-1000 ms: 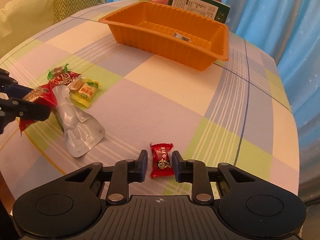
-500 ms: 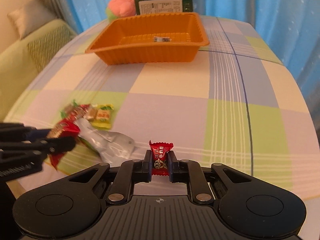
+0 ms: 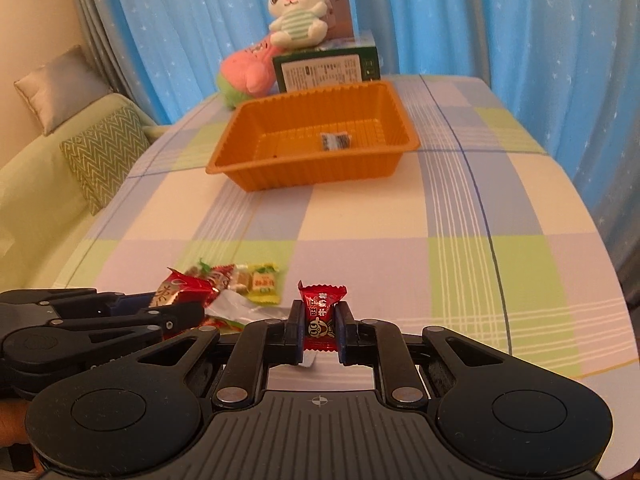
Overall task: Organize snacks
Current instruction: 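Carry both snacks into the orange tray and open both tools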
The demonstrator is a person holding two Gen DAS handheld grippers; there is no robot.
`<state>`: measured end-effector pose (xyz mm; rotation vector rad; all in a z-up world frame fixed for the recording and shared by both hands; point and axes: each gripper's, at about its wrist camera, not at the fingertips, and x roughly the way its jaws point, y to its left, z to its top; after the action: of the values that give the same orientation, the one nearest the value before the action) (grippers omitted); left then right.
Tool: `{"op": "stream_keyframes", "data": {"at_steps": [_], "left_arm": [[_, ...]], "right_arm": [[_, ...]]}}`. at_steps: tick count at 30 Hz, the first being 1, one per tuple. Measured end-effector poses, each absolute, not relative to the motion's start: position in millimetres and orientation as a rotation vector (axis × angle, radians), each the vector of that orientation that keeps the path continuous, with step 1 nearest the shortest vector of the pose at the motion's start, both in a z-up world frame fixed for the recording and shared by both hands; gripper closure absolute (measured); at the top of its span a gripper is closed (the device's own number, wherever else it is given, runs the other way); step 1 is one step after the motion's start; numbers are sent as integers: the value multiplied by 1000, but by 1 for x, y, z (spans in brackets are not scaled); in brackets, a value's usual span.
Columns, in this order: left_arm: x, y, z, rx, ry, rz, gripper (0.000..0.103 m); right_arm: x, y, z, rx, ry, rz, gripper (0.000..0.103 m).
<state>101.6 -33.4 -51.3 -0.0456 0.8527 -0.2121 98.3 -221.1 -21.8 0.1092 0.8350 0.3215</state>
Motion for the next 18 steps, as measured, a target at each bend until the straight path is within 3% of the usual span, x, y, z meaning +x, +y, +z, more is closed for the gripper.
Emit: {"op": "stream_keyframes", "data": {"at_steps": [18], "left_arm": [[119,-31,-26,-35,813,-202,80]], "right_arm": [[112,-214,6,76,787,328,88]]}}
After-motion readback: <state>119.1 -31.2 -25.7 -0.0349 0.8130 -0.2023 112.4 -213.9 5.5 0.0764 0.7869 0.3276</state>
